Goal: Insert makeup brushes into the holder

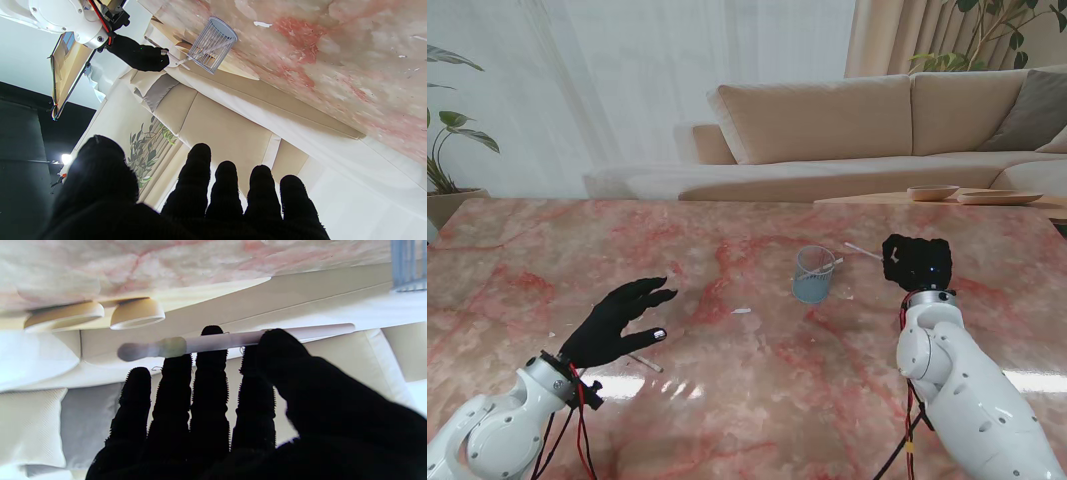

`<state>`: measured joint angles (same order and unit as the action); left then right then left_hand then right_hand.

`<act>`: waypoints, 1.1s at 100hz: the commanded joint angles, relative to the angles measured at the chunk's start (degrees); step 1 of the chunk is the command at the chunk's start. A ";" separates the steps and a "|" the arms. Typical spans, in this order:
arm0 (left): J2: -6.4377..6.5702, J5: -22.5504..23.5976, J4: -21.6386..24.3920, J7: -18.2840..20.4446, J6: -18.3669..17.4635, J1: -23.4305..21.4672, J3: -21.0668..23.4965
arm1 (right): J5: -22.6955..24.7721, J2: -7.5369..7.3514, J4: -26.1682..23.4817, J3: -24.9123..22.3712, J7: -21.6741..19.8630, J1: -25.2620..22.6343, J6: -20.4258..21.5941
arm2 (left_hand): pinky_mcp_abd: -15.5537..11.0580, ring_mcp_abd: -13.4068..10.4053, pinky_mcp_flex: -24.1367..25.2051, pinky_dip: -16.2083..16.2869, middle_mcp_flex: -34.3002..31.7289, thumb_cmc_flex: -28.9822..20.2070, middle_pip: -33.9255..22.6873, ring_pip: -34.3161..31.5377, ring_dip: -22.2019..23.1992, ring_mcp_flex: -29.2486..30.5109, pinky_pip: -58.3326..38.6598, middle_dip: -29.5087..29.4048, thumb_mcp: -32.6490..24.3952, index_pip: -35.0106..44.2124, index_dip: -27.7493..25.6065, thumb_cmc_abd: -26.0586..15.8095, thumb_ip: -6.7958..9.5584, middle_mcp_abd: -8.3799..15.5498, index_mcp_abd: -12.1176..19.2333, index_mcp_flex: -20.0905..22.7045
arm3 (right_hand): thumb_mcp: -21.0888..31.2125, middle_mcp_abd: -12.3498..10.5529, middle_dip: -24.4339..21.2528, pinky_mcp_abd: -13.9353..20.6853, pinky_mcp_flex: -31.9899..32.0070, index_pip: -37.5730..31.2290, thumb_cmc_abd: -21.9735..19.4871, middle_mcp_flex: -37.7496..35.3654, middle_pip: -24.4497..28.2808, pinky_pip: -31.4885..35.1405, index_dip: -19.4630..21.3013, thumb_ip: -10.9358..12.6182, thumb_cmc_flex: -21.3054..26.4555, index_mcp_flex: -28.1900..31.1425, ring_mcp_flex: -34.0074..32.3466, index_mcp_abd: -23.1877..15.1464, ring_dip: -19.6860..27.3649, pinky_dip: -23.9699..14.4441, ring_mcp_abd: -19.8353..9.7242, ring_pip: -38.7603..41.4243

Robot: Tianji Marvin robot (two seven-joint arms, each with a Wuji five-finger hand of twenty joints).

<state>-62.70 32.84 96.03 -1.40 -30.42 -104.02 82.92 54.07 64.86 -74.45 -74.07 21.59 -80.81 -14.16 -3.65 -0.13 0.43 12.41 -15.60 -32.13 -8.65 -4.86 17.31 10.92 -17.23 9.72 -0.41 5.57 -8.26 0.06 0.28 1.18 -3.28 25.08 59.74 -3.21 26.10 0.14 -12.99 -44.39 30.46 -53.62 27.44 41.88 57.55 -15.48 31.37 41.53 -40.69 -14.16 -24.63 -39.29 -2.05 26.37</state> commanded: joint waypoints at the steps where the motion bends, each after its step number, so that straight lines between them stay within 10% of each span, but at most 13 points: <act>1: -0.04 0.11 -0.22 -0.30 -0.06 -0.16 -0.29 | 0.69 -1.03 -1.78 -0.50 -0.79 -0.50 0.67 | -0.84 -2.68 0.15 -0.28 0.15 -0.19 0.99 1.37 -0.69 -1.80 2.29 -0.66 1.53 -0.61 -0.72 -2.67 -0.99 1.10 1.35 -1.05 | 1.06 -0.24 0.70 -0.55 1.05 -5.16 -1.35 -0.89 -0.96 1.40 3.10 -1.05 1.74 3.48 -0.26 -1.83 -1.63 -0.55 0.01 -0.98; 110: -0.16 -0.46 -0.53 -0.67 0.02 -0.55 -0.48 | 23.03 -5.56 -12.74 1.72 -14.05 -0.48 7.76 | -0.61 -2.67 0.21 -0.19 0.09 -0.28 1.01 1.35 -0.70 -1.74 2.71 -0.65 1.54 -0.62 -0.74 -2.62 -0.99 1.07 1.35 -0.97 | 4.12 -0.14 0.79 -1.46 -0.41 -5.61 1.23 -1.88 -2.52 3.04 1.61 -0.78 0.67 4.96 -2.45 -0.98 -2.25 0.87 0.22 -1.48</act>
<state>-62.77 32.41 95.89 -1.89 -30.38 -104.15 82.50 76.30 59.53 -86.41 -72.55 8.76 -81.39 -6.58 -3.61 -0.13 0.43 12.42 -15.60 -32.13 -8.65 -4.86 17.30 10.92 -17.09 9.72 -0.41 5.57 -8.26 0.06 0.28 1.18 -3.28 25.08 60.96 -3.94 26.11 0.11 -13.32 -44.39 32.52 -54.17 25.35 43.35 57.55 -15.48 31.37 43.13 -40.85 -14.00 -24.65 -39.29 -2.08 25.61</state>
